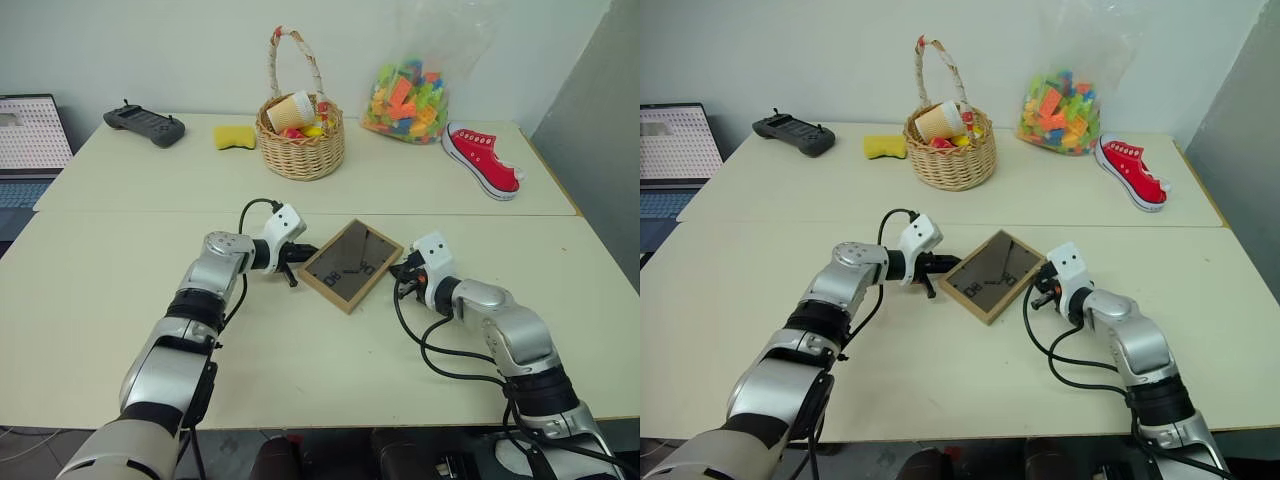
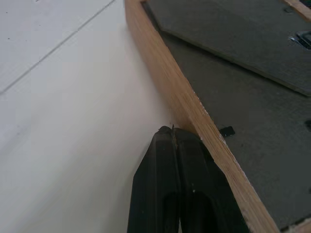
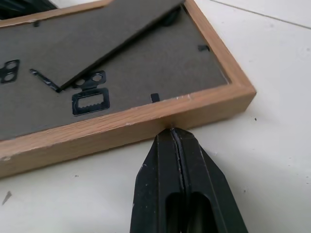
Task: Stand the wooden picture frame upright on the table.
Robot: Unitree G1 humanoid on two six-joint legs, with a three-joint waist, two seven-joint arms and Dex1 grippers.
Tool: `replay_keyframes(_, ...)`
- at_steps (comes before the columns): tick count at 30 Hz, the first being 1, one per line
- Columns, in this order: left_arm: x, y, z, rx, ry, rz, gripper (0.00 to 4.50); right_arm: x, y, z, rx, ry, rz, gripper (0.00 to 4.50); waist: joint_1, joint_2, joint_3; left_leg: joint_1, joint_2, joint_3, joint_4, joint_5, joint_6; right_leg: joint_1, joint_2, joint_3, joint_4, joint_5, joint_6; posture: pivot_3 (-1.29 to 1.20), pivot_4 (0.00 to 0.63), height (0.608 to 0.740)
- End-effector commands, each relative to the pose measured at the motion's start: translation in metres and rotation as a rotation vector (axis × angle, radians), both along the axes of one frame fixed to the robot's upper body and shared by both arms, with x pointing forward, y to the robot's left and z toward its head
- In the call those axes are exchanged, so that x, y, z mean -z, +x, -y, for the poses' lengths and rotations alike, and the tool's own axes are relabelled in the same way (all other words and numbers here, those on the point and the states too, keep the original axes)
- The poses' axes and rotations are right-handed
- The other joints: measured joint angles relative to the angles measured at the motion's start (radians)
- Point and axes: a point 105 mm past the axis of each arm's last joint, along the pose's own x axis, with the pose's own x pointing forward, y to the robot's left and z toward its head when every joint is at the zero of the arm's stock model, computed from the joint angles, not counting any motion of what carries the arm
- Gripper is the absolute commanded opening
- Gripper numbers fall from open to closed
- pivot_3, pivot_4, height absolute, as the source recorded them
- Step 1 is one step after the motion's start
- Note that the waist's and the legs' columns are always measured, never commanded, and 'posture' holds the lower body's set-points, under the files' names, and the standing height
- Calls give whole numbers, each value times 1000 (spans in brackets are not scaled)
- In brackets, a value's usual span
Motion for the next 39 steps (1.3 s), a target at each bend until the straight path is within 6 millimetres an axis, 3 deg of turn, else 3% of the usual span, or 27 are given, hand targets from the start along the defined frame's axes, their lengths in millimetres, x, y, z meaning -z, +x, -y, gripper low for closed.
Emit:
replay_keyframes(1, -9, -20, 9, 80, -3, 3, 9, -21, 3, -18, -74, 25, 76, 0, 0, 0, 0, 0, 0, 0, 0, 0, -1, 0, 0, 0, 0, 0, 0, 0, 150, 740)
replay_keyframes(10, -13, -65, 6, 60, -13, -49, 9, -20, -17, -49, -279, 59, 45, 0, 0, 0, 0, 0, 0, -3, 0, -1, 1, 0, 0, -2, 0, 0, 0, 0, 150, 740)
replay_keyframes(15, -15, -84, -1, 47, 8, -70, 9, -17, -25, -54, -326, 54, 26, 0, 1, 1, 0, 0, 0, -11, 0, -1, 2, 1, -1, -3, 0, 0, 0, 0, 150, 740)
replay_keyframes(24, 13, -109, -41, -52, 70, -177, 9, -4, -22, -25, -309, -44, 17, 0, 1, 1, 0, 0, -1, -14, 0, -1, 2, 2, -1, -5, 0, -1, -1, 0, 150, 740)
replay_keyframes(29, 18, -112, -64, -135, 80, -237, 9, -3, -21, -9, -290, -69, 12, 0, 2, 1, 0, 0, -1, -14, 0, -1, 2, 3, -1, -6, 0, -1, -2, 0, 150, 740)
replay_keyframes(30, 17, -114, -68, -153, 71, -263, 390, -4, -21, -6, -286, -72, 13, 0, 2, 1, 0, 0, -1, -14, 0, -1, 2, 3, -1, -6, 0, -1, -2, 0, 150, 740)
replay_keyframes(34, 9, -128, -68, -171, -44, -403, 1189, -7, -19, -2, -287, -66, 20, 0, -9, 1, 0, 0, 0, -15, 0, -1, 2, 2, 0, -7, 1, -2, -4, 0, 150, 740)
replay_keyframes(39, -11, -154, -70, -283, -362, -713, 2185, -10, -17, -5, -330, -74, 31, 0, -15, 1, 0, 0, 0, -17, 0, -1, 2, 3, 0, -10, 1, -3, -5, 0, 150, 740)
